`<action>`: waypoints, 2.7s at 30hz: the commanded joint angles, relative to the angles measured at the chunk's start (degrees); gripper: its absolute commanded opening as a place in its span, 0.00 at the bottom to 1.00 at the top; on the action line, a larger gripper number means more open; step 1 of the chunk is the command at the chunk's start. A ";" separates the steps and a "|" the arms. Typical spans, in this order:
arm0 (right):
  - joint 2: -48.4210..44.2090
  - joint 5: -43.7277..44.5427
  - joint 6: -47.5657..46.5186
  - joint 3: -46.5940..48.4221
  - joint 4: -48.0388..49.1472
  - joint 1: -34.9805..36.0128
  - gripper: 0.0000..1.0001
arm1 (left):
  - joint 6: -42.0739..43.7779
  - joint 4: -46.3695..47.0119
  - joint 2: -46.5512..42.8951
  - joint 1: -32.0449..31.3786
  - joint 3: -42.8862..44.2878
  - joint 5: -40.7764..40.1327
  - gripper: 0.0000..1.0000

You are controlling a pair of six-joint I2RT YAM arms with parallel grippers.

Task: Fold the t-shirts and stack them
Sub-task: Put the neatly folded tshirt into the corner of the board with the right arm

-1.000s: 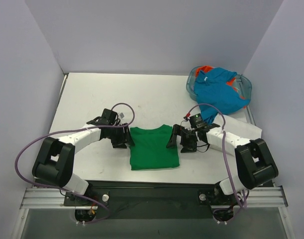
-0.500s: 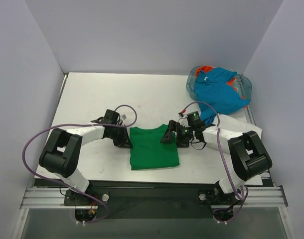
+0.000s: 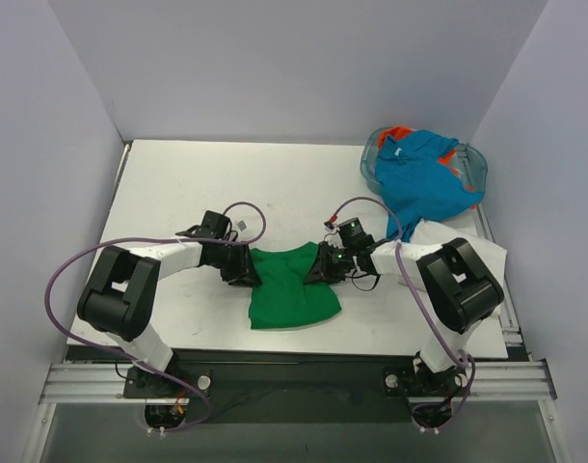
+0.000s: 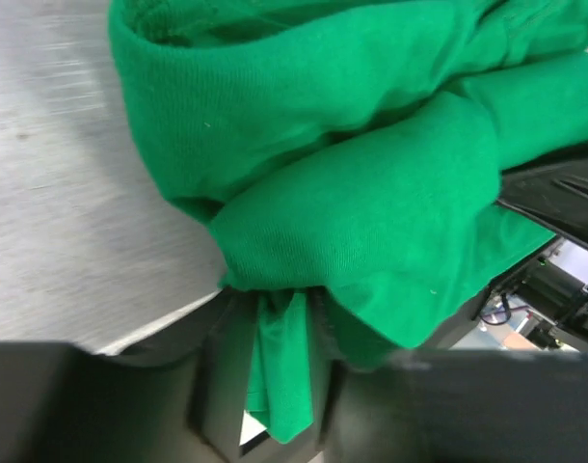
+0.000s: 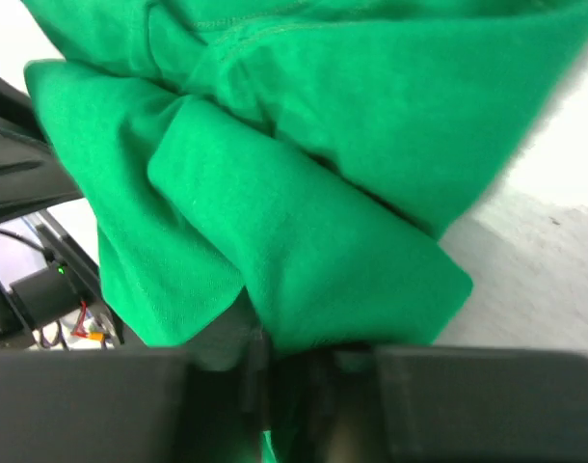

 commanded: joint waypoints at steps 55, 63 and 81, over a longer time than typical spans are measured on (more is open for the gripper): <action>-4.69 32.04 -32.65 55.90 -76.62 -36.26 0.00 | -1.32 3.74 -10.58 4.80 -11.91 -1.38 0.49; -6.80 31.60 -31.16 52.92 -76.10 -41.70 0.00 | -1.50 3.39 -11.46 4.72 -12.44 -1.73 0.49; -5.40 42.85 -25.36 38.41 -64.31 -51.10 0.00 | -0.45 -0.74 -16.12 4.71 -10.86 -2.61 0.49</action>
